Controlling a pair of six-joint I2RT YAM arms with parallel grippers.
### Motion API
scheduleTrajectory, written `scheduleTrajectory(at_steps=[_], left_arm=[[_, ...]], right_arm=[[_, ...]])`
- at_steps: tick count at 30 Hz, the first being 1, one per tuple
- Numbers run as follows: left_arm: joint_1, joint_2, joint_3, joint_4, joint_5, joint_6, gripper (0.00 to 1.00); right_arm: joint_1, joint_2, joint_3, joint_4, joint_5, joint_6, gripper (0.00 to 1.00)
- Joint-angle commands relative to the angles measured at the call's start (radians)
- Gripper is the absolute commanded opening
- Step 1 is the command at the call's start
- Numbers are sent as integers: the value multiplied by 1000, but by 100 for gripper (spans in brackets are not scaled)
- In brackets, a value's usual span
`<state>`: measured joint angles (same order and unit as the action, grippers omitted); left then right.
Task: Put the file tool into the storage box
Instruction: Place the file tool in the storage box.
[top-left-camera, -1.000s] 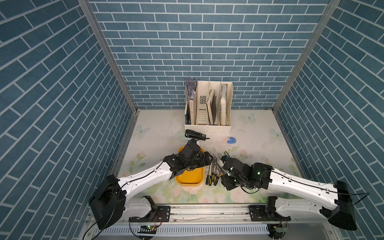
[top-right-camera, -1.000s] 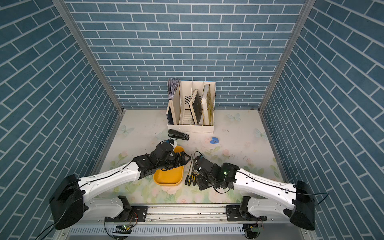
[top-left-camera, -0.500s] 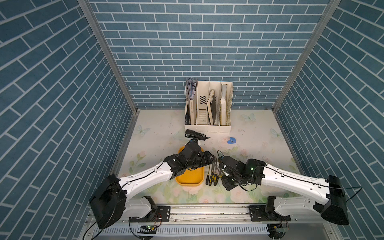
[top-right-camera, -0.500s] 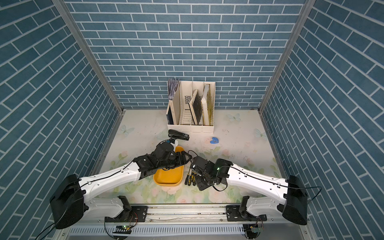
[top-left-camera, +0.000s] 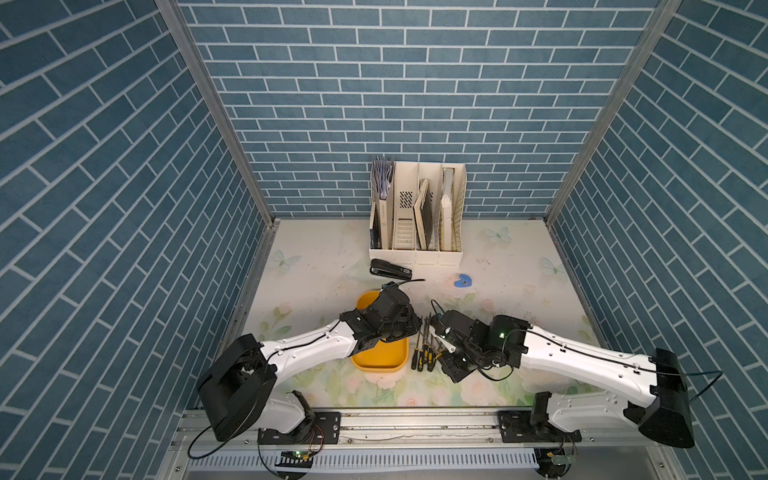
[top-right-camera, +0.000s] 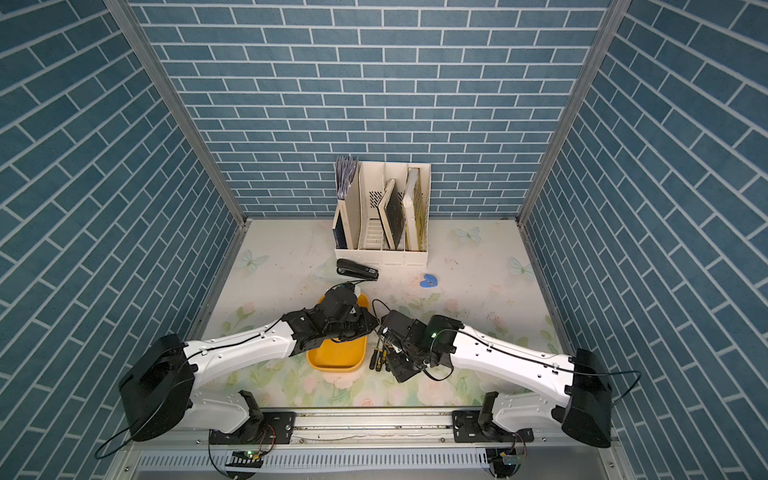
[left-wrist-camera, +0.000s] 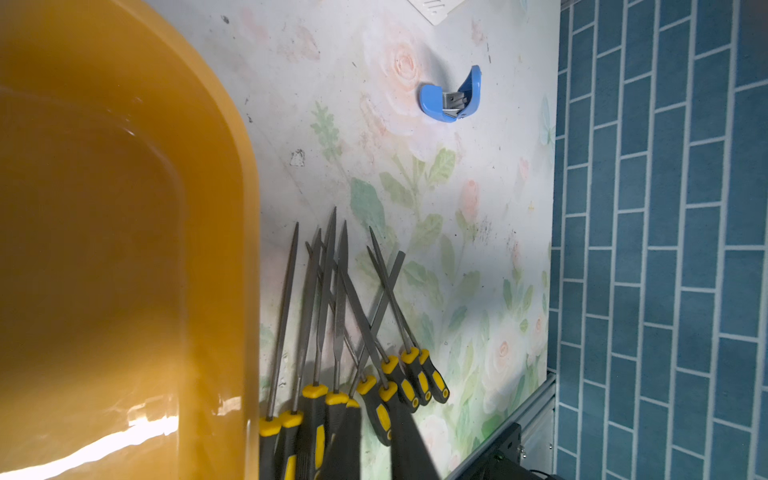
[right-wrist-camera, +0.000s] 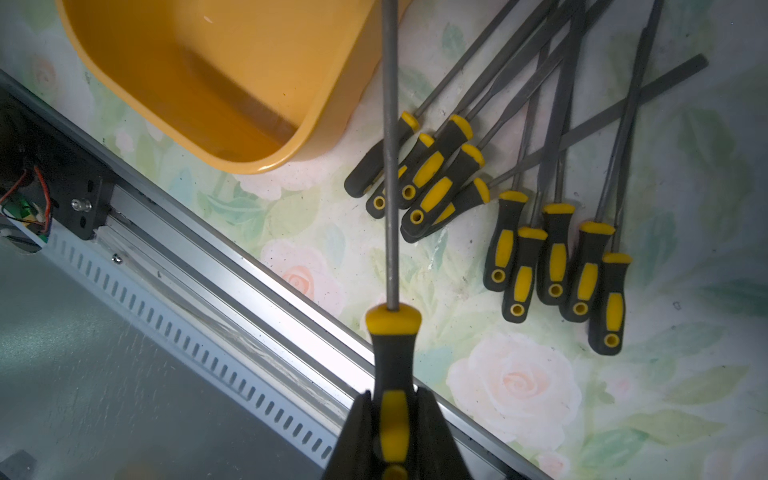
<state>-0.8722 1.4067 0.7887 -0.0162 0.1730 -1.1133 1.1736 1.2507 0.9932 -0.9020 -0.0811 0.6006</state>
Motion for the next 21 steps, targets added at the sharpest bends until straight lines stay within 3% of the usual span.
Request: scheduleTrajectory(at_steps=[1, 5, 7, 8, 12, 14, 16, 21], left_arm=[[-1, 14, 5, -47, -41, 62, 2], [-2, -6, 8, -79, -43, 81, 0], [-2, -24, 3, -97, -44, 88, 0], [-1, -33, -1, -108, -45, 91, 0], [10, -77, -4, -176, -66, 124, 0], [38, -108, -3, -224, -66, 156, 0], [91, -148, 3, -285, -55, 212, 0], [290, -210, 92, -469, -8, 410, 0]], right_arm=[[2, 10, 28, -30, 22, -23, 0], [3, 24, 40, -34, 32, -23, 1], [3, 30, 55, -38, 39, -25, 7], [2, 30, 64, -40, 44, -25, 14], [-2, 24, 107, -49, 68, -33, 62], [-9, 17, 126, -55, 73, -40, 79], [-23, 5, 144, -64, 79, -46, 83], [-81, -22, 169, -63, 66, -59, 84]])
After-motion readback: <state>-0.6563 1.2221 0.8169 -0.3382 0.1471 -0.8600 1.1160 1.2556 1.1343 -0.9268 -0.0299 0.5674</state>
